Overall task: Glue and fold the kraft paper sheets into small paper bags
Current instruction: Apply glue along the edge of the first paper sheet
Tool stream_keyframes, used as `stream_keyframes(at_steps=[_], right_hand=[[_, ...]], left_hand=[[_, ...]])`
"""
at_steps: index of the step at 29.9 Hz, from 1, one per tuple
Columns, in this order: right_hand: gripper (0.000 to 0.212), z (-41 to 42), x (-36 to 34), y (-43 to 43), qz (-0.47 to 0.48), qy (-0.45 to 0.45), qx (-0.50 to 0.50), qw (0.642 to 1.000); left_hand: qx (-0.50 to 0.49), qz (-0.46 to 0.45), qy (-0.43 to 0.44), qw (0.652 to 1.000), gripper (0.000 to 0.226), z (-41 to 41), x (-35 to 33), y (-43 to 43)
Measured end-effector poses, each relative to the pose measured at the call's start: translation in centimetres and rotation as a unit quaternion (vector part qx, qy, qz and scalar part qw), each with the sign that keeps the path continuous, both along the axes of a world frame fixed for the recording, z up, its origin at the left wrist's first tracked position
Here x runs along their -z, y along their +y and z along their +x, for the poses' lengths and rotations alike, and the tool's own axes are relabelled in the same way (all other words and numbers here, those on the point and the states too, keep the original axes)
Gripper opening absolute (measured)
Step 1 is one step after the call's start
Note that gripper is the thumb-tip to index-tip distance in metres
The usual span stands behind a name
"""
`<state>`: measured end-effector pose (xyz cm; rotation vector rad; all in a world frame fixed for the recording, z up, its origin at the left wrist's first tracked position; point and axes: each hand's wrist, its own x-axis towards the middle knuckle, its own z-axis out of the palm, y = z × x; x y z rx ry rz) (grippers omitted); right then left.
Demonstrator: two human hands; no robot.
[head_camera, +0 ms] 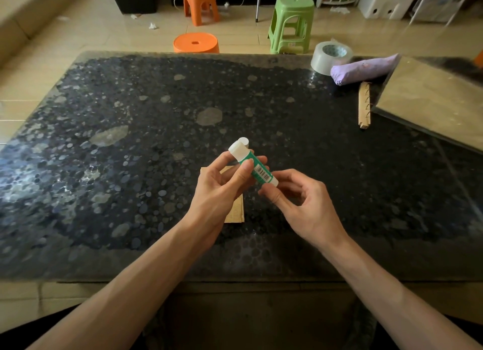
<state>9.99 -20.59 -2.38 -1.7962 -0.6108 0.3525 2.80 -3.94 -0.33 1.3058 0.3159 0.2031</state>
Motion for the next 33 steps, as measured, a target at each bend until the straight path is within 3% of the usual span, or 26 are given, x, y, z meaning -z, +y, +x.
stream_keyframes(at_steps=[7,19,24,27,33], right_hand=[[0.032,0.1,0.3,0.6,-0.003,-0.062,0.023,0.998],[0.027,0.2,0.6,1.0,-0.017,-0.01,0.018,1.0],[0.038,0.8,0.6,1.7,-0.038,-0.099,0.043,0.993],[0.036,1.7,0.4,2.6,-0.045,-0.105,0.047,0.992],[0.033,4.6,0.7,4.3,-0.069,-0.115,0.068,0.989]], left_hand=[[-0.006,0.037,0.015,0.999,0.03,0.2,0.3,0.2],[-0.003,0.051,0.007,0.999,0.028,0.2,0.0,0.6],[-0.019,0.12,0.003,0.993,0.027,0.9,-0.1,0.9],[-0.031,0.133,0.005,0.991,0.026,1.8,-0.1,1.2],[-0.024,0.16,0.004,0.987,0.049,3.4,0.1,2.5]])
